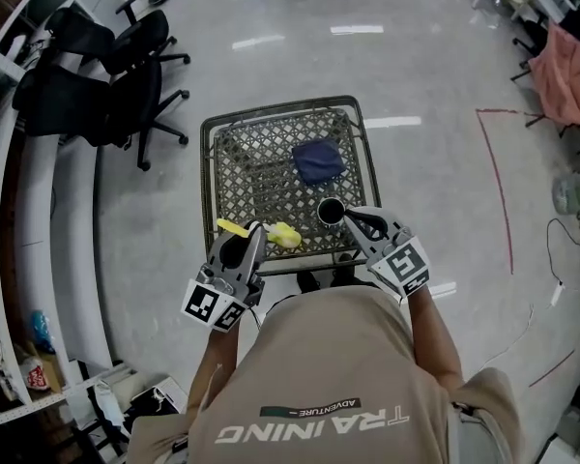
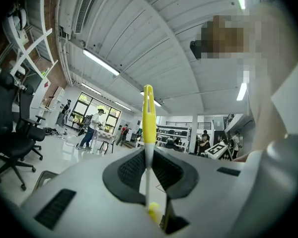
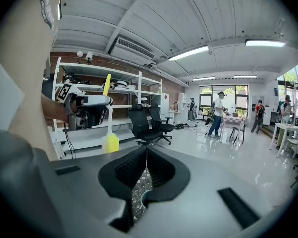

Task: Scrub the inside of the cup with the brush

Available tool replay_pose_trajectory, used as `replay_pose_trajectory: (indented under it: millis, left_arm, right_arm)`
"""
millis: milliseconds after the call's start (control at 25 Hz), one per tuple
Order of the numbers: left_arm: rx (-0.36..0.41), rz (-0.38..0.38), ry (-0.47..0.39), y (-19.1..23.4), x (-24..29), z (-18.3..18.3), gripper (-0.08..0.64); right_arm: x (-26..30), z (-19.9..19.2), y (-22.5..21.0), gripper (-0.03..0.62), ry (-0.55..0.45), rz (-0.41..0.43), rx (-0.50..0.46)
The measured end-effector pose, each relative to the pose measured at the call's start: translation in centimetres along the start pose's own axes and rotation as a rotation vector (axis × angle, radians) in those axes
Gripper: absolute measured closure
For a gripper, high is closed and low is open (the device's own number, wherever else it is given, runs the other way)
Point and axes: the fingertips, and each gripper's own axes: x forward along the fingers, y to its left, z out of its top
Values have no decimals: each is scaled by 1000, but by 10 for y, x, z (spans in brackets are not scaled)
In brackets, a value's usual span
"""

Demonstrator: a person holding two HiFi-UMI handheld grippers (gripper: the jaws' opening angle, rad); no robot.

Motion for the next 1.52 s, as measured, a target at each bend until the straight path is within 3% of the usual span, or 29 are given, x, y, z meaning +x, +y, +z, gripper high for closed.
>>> replay_pose_trajectory:
  millis: [360, 600, 960, 1000, 1080, 1160, 1280, 1520]
  left_arm:
    - [0, 48, -22, -11, 20, 10, 517]
    - [-2, 74, -3, -14, 19, 7, 517]
    - [3, 134, 4, -16, 22, 3, 517]
    - [-1, 137, 9, -17, 23, 3, 517]
    - [-6, 138, 21, -18, 24, 3, 517]
    - [-4, 139, 33, -20, 24, 4, 517]
    - [5, 143, 51, -26, 22, 4, 517]
    - [38, 166, 84, -19, 21, 18, 517]
  right_arm:
    - [3, -25, -20, 574, 32, 49, -9]
    - [17, -58, -9, 574, 112, 105, -91]
    - [18, -74, -15, 568, 80, 166, -75]
    - [18, -77, -13, 541, 71, 179, -69]
    - [22, -83, -10, 351, 61, 216, -47]
    - [28, -95, -9, 239, 70, 235, -47]
    - [40, -133, -9, 202, 138, 248, -49]
    - [62, -200, -7, 199, 262, 271, -79]
